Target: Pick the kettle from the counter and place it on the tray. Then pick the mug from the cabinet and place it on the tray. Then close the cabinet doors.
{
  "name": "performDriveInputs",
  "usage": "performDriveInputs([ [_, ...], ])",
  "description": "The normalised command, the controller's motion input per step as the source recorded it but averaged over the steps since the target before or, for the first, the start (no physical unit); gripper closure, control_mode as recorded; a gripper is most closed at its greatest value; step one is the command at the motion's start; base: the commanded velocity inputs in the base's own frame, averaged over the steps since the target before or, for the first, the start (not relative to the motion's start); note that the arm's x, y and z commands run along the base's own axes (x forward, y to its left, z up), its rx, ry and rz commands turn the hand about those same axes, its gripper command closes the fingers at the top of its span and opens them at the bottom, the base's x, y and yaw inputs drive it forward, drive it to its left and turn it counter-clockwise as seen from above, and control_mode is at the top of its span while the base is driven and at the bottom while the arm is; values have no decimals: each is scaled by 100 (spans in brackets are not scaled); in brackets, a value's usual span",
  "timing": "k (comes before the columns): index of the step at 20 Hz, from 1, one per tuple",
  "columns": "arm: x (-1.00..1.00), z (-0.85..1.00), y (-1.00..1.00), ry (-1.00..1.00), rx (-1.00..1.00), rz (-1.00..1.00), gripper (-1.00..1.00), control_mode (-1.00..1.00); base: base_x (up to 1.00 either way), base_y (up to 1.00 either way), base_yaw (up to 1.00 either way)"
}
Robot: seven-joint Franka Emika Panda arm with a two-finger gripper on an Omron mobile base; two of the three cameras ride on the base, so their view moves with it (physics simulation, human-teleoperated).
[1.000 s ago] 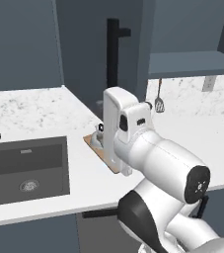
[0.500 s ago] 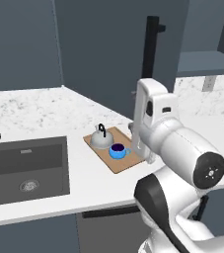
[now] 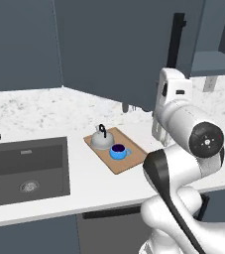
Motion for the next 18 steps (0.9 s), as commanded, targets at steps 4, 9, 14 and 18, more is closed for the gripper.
performDriveInputs([
  [4, 69, 0, -60, 12, 0, -16, -100, -100, 0, 0, 0],
  [9, 79, -1, -47, 11, 0, -9, -100, -100, 0, 0, 0],
  [14, 90, -6, -25, 1, 0, 0, -100, -100, 0, 0, 0],
  [18, 85, -15, -10, 0, 0, 1, -100, -100, 0, 0, 0],
])
